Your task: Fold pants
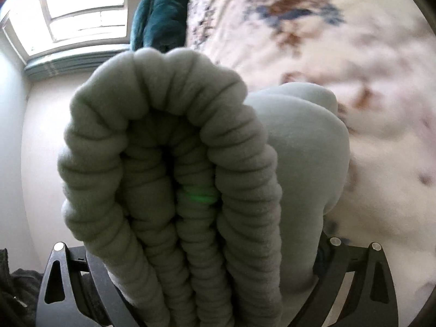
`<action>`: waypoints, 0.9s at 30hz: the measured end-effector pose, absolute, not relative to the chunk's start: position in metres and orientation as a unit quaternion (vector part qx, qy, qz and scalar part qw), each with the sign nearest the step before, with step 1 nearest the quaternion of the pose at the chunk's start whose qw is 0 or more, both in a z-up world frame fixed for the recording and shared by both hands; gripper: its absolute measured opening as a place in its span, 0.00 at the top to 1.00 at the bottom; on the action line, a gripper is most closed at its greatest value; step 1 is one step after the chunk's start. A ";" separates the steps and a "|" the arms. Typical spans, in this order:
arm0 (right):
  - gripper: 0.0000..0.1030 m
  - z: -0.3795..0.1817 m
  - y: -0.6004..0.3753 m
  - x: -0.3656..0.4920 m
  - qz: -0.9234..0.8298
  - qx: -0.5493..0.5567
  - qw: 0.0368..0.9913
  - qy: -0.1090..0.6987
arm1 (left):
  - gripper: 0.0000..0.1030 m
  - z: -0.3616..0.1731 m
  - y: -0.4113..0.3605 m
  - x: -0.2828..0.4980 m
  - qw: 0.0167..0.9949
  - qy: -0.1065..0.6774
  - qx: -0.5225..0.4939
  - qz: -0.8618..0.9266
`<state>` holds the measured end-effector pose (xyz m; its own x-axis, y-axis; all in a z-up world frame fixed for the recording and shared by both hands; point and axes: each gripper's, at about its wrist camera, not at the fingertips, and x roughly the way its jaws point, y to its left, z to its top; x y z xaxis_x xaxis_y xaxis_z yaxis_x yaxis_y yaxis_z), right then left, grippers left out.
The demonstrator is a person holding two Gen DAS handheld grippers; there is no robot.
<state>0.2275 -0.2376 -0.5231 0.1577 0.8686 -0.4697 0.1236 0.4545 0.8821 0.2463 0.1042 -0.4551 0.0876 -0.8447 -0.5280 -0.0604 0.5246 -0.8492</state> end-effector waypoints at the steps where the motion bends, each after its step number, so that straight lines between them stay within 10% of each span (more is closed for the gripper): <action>1: 0.03 -0.518 -0.227 0.237 0.301 0.426 0.628 0.578 | 0.00 -0.449 0.113 0.252 0.637 0.596 -0.380 -0.307; 27: 0.03 -0.522 0.097 0.569 0.288 0.425 0.655 0.555 | 0.00 -0.450 0.397 0.632 0.676 0.582 -0.341 -0.297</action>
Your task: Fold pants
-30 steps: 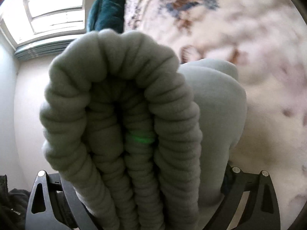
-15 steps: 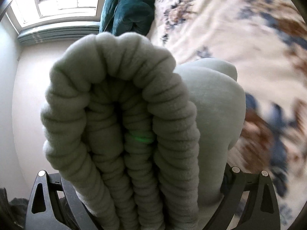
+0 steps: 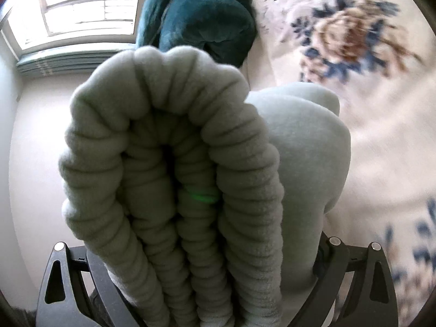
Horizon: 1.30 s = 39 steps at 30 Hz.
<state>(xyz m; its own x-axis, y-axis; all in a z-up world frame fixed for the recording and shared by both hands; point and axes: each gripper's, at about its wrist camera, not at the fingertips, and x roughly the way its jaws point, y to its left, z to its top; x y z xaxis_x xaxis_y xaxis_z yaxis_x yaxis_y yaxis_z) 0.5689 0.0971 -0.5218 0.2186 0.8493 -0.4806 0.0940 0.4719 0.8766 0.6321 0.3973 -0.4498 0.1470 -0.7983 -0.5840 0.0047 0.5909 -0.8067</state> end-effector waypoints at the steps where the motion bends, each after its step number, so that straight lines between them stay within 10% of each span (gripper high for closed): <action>1: 0.03 -0.529 0.106 0.583 0.286 0.423 0.654 0.559 | 0.00 -0.458 0.404 0.644 0.676 0.582 -0.343 -0.293; 8: 0.05 -0.585 0.110 0.631 0.200 0.376 0.660 0.619 | 0.00 -0.547 0.428 0.691 0.652 0.647 -0.315 -0.241; 13: 0.03 -0.577 0.110 0.627 0.154 0.347 0.668 0.640 | 0.00 -0.514 0.415 0.689 0.673 0.653 -0.267 -0.220; 22: 0.02 -0.421 0.153 0.551 -0.047 0.069 0.813 0.577 | 0.00 -0.396 0.391 0.580 0.812 0.578 -0.044 -0.063; 39: 0.02 -0.175 0.165 0.364 -0.084 0.025 0.860 0.503 | 0.00 -0.209 0.387 0.398 0.863 0.503 0.003 -0.036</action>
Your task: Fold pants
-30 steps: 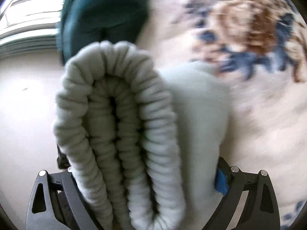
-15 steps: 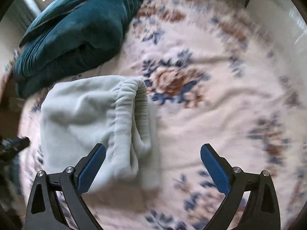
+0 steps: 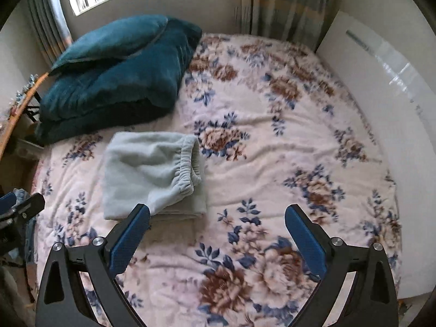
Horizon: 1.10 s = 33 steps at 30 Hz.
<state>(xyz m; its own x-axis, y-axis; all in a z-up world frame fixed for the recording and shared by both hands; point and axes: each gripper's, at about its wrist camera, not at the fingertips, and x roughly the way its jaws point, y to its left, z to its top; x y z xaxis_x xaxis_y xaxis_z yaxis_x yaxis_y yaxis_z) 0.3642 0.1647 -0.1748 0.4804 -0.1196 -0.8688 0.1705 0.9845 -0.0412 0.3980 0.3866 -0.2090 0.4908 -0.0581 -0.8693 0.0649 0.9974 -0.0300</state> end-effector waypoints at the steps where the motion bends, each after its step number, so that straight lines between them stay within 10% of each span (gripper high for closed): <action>1: 0.02 -0.158 0.166 0.352 -0.080 0.023 0.864 0.496 | 0.00 -0.200 0.386 0.389 0.865 0.500 0.001 -0.036; 33: 0.01 0.088 0.177 0.116 -0.027 -0.001 0.925 0.379 | 0.00 -0.017 0.360 0.180 0.921 0.389 -0.010 -0.009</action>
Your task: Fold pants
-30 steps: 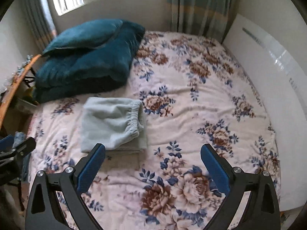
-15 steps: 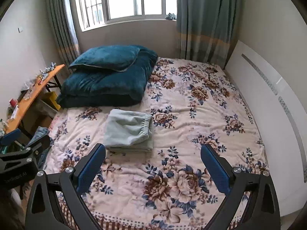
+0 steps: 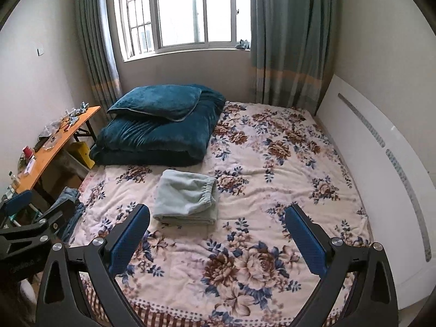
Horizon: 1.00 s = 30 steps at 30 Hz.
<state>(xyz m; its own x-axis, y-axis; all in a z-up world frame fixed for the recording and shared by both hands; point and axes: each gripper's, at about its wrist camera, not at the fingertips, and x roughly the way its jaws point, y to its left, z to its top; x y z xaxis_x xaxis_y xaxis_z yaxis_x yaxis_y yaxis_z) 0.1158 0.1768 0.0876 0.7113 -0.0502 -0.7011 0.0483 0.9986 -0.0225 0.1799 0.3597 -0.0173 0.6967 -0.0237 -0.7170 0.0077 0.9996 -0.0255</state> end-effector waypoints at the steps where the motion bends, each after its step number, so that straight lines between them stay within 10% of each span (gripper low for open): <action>1: 0.01 0.087 0.174 0.116 -0.026 0.001 0.924 0.382 | 0.00 -0.018 0.359 0.181 0.921 0.390 -0.011 -0.008; 30: 0.00 -0.041 0.164 0.232 -0.068 -0.001 0.904 0.422 | 0.00 -0.109 0.351 0.279 0.906 0.422 0.014 0.012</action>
<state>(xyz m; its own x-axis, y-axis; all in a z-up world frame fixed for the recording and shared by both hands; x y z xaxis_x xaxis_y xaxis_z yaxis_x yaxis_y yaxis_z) 0.2316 0.1635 -0.0411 0.6352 -0.1241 -0.7623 0.1230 0.9907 -0.0588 0.2791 0.3506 -0.1092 0.6436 0.0334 -0.7646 -0.0098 0.9993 0.0354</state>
